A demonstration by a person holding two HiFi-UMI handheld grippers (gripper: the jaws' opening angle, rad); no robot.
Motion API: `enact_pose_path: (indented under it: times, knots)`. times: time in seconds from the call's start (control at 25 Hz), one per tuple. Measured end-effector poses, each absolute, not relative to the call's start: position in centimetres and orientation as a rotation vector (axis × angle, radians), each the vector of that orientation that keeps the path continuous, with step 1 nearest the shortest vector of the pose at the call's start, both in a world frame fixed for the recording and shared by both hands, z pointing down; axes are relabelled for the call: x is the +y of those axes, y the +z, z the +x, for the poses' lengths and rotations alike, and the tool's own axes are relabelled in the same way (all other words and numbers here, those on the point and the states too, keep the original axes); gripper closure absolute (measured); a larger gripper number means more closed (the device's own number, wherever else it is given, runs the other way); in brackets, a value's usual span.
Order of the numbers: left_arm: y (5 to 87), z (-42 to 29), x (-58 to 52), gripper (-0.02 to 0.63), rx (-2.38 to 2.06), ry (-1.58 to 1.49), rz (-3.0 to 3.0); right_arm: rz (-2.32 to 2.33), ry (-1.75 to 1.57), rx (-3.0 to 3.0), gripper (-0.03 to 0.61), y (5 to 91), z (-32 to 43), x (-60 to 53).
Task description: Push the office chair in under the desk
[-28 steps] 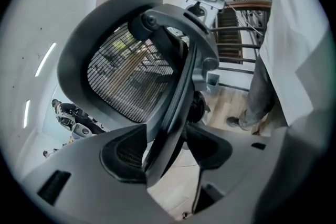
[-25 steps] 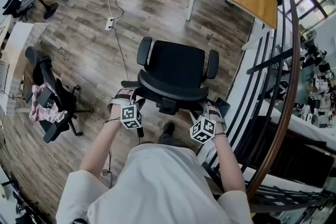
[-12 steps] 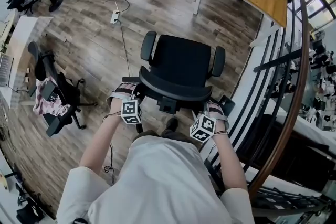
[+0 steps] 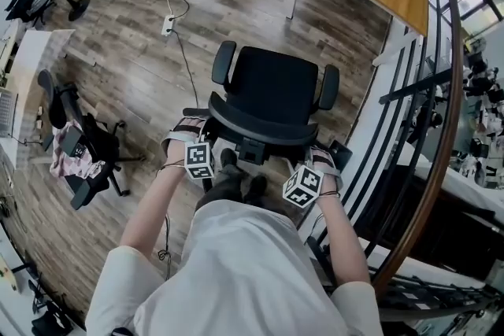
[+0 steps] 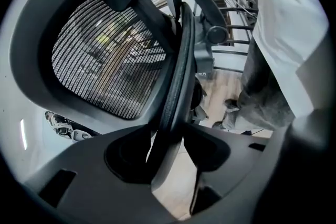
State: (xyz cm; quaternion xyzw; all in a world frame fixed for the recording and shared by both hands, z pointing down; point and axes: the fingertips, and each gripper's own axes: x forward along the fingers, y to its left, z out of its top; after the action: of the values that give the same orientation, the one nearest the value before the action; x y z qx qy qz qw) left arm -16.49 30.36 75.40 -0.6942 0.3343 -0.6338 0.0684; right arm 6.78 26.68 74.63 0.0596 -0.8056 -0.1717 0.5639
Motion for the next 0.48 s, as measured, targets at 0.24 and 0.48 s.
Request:
enact_pose_path:
  times: [0.24,0.48]
  knots:
    - [75.2,-17.1,26.9,0.431,0.939,-1.875,-2.087,0.182,-0.386,-1.887,0.400,74.4,6.2,24.1]
    - [75.3,-17.4,23.2,0.439,0.820,-1.827,-2.123,0.212,-0.333,-1.876,0.400,74.3,5.8,21.2]
